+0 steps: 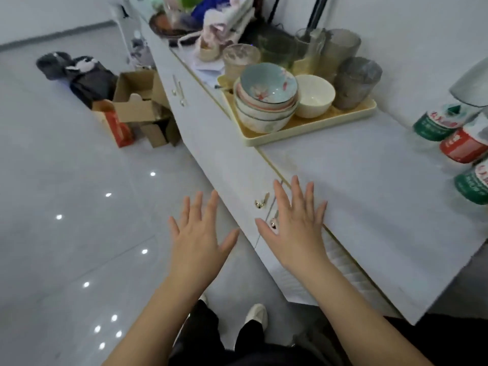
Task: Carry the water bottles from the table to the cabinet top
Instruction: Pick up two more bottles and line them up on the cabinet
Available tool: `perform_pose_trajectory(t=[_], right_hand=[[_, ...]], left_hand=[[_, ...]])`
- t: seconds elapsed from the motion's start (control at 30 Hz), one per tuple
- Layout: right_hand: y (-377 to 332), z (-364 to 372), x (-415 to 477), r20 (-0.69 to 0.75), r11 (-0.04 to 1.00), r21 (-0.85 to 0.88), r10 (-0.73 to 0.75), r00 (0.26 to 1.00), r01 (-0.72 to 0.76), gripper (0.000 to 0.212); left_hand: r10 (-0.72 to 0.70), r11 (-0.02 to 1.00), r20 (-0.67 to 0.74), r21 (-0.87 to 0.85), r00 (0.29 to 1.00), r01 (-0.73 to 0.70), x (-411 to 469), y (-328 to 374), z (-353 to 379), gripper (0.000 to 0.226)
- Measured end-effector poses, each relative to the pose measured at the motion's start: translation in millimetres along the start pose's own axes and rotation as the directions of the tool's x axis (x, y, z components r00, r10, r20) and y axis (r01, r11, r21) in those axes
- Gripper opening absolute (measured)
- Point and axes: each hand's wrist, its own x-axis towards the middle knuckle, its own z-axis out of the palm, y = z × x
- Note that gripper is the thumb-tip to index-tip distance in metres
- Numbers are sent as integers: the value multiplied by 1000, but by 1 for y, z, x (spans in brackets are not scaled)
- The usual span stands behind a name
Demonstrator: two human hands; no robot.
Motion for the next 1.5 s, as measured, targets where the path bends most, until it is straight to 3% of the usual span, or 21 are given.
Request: perform_pose_trajectory(t=[0.17, 0.43, 0.67, 1.03, 1.5], right_hand=[[-81, 34, 6, 206, 953, -102, -262, 943, 287, 81], [-259, 123, -4, 504, 784, -124, -478, 719, 608, 83], [-380, 172, -24, 603, 666, -108, -546, 581, 738, 80], [-510, 240, -55, 729, 403, -66, -606, 320, 913, 80], [-732, 329, -87, 824, -26, 40, -565, -47, 999, 79]], left_hand=[[-248, 969, 8, -2, 969, 248, -32, -94, -12, 80], [-552, 833, 116, 30, 826, 553, -90, -263, -51, 81], [-693, 720, 105, 46, 713, 693, -136, -369, -87, 80], [-882, 434, 154, -108, 446, 895, -203, -448, -88, 77], [-951, 55, 276, -294, 140, 954, -241, -598, -129, 77]])
